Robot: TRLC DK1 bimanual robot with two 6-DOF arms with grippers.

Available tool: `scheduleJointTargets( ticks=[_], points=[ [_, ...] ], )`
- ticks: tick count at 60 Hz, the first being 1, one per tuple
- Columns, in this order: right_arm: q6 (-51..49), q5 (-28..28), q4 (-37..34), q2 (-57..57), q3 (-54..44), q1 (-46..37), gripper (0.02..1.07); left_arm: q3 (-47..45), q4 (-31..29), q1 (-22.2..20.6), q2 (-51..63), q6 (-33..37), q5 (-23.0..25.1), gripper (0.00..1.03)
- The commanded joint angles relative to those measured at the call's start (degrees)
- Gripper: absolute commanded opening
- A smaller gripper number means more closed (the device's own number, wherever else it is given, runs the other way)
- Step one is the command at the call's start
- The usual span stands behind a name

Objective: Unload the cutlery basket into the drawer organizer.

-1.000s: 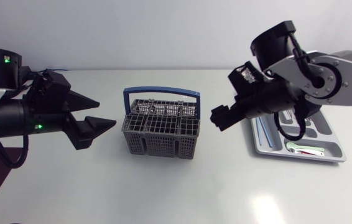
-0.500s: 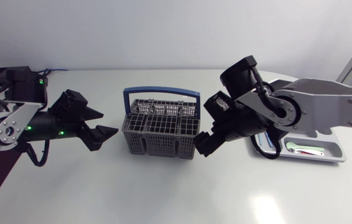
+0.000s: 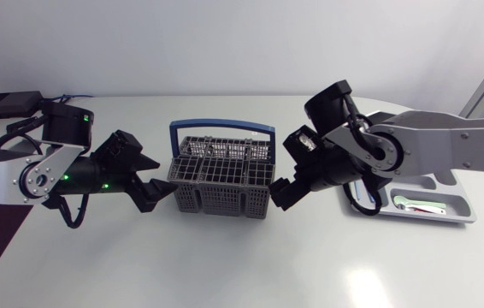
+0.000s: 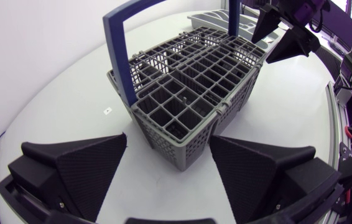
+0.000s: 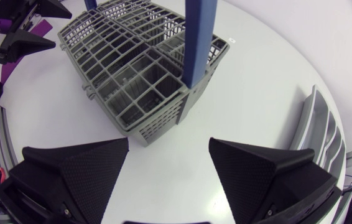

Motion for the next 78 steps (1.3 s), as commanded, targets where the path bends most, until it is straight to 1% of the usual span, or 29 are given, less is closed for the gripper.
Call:
scheduleJointTargets(
  ticks=[1,17,34,50,61,66,70,73,78],
  points=[
    [-1.3,0.4,0.7,1.3,1.0,-0.6,0.95,1.3,0.6,-0.5,0.8,0.0,-0.3,0.98],
    [-0.8,0.3,0.6,1.9,1.5,0.3,0.95,0.6,0.5,0.2,-0.7,0.3,-0.6,0.98],
    [-1.1,0.9,0.7,4.0,4.1,-1.3,0.95,0.4,0.3,-0.1,-1.5,0.1,-0.6,0.98],
    [-1.4,1.7,1.0,4.3,3.2,-1.3,0.95,0.4,0.4,-0.1,-1.9,0.1,-0.6,0.98],
    [-1.2,1.7,0.1,-0.3,0.3,-0.1,0.95,0.3,0.1,0.1,-2.5,0.0,-0.6,0.98],
    [-1.0,1.9,-1.5,-3.9,-0.5,-0.1,0.95,0.1,-1.4,0.2,-5.0,-0.2,-0.5,0.98],
    [-1.0,3.4,-2.3,-6.5,-0.7,-0.6,0.95,-0.3,-2.2,0.2,-7.5,-0.8,-0.5,0.98],
    [-1.0,3.5,-2.6,-8.3,-0.8,-1.1,0.95,-0.8,-2.9,0.2,-9.6,-1.3,-0.5,0.98],
    [-1.2,6.3,-2.7,-11.0,-1.0,-2.0,0.95,-1.7,-3.7,0.4,-13.3,-2.4,-0.6,0.99]
  ],
)
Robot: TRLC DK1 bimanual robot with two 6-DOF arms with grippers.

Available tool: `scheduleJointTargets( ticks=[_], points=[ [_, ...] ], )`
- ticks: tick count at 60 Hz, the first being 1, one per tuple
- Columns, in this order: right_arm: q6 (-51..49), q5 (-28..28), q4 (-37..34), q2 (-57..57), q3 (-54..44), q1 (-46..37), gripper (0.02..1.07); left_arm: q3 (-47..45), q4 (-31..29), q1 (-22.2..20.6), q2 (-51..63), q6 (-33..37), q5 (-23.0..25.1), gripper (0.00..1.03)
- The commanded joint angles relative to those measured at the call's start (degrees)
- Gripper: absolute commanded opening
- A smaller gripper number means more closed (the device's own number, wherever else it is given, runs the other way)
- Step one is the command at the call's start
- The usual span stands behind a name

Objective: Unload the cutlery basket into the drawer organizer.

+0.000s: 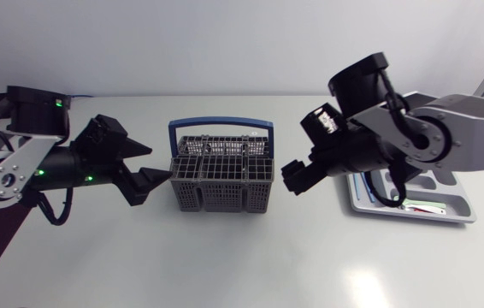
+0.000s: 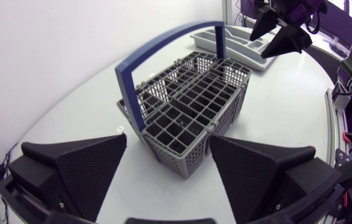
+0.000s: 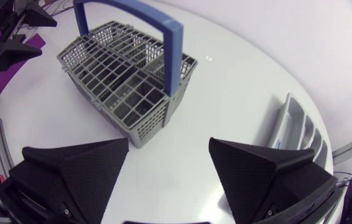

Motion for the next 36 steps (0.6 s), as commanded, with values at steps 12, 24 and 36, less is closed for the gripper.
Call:
scheduleJointTargets(
  ticks=[12,24,36],
  points=[
    [-2.4,2.2,-0.4,-6.6,-2.1,-7.0,0.95,-4.2,-2.5,2.2,-11.8,-2.3,-1.8,0.99],
    [-4.9,2.1,3.6,-11.1,-6.9,-13.5,1.02,-8.8,-2.6,3.4,-21.1,-3.4,-5.9,0.99],
    [-6.4,1.5,7.5,-17.0,-11.4,-17.4,1.02,-12.1,-3.4,4.2,-28.0,-4.8,-9.3,0.99]
  ],
)
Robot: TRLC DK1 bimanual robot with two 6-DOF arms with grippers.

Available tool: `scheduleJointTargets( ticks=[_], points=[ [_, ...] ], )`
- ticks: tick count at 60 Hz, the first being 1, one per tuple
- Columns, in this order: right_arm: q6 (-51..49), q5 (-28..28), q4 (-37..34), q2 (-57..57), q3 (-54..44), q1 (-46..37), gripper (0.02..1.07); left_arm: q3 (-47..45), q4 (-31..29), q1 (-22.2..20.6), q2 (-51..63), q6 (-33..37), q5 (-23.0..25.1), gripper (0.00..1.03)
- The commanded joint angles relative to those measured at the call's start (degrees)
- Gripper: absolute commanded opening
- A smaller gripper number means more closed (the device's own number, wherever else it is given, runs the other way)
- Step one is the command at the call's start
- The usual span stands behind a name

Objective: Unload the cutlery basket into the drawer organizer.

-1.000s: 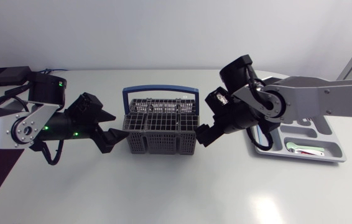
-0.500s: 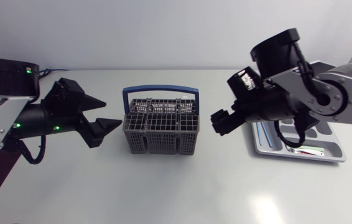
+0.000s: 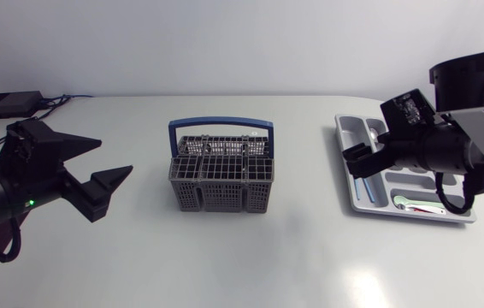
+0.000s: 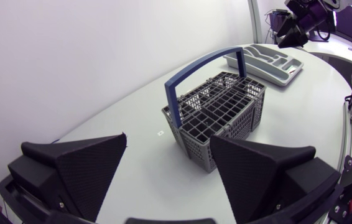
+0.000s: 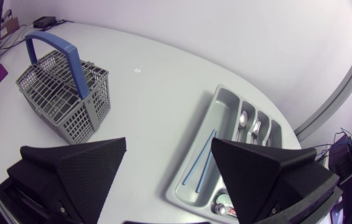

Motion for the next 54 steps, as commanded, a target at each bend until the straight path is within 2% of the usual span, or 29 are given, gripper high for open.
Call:
scheduleJointTargets(
  ticks=[1,10,27,54],
  points=[
    [-1.3,-0.1,1.6,-3.1,-2.5,-1.1,1.02,-2.7,-0.5,0.7,-2.6,-1.8,-1.1,0.99],
    [-1.3,-0.4,3.2,-8.0,-5.8,-3.1,1.02,-4.9,-1.2,1.6,-7.1,-2.4,-2.0,0.99],
    [-2.0,-0.7,7.3,-16.3,-13.2,-5.9,1.02,-7.7,-1.6,6.1,-17.4,-4.7,-2.1,0.99],
    [-3.1,-0.7,11.6,-28.7,-21.8,-11.1,1.02,-11.4,1.5,11.8,-22.4,-8.7,-2.1,0.99]
  ],
)
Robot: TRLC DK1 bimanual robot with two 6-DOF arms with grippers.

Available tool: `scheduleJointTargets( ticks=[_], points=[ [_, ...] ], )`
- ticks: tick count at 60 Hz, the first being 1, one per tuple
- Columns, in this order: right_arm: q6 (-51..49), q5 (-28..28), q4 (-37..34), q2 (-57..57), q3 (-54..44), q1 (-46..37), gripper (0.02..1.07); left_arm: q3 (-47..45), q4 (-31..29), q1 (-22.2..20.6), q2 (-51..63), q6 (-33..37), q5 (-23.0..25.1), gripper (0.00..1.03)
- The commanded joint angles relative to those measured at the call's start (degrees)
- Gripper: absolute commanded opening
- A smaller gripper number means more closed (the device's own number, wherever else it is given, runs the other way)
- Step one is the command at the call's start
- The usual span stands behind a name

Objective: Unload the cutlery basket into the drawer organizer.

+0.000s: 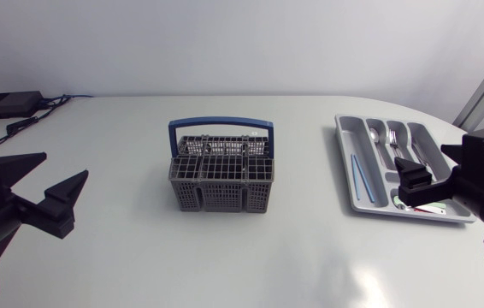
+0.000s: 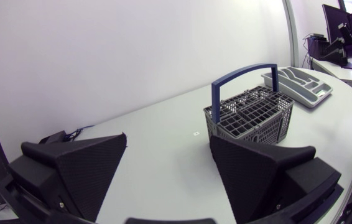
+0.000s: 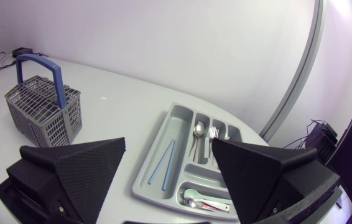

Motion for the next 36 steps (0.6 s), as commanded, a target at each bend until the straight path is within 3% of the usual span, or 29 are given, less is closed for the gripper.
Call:
scheduleJointTargets(
  ticks=[1,20,36],
  points=[
    [-1.2,0.0,1.6,-1.9,-3.1,-1.0,1.02,-1.5,1.7,1.3,-2.6,-2.3,-0.3,0.99],
    [-2.7,0.0,5.3,-8.0,-8.9,-2.6,1.02,-4.5,3.0,3.0,-8.2,-5.5,-0.2,0.99],
    [2.4,-0.4,5.4,-16.0,-13.6,-2.3,1.02,-8.9,4.2,1.0,-12.7,-9.5,-4.1,0.99]
  ],
)
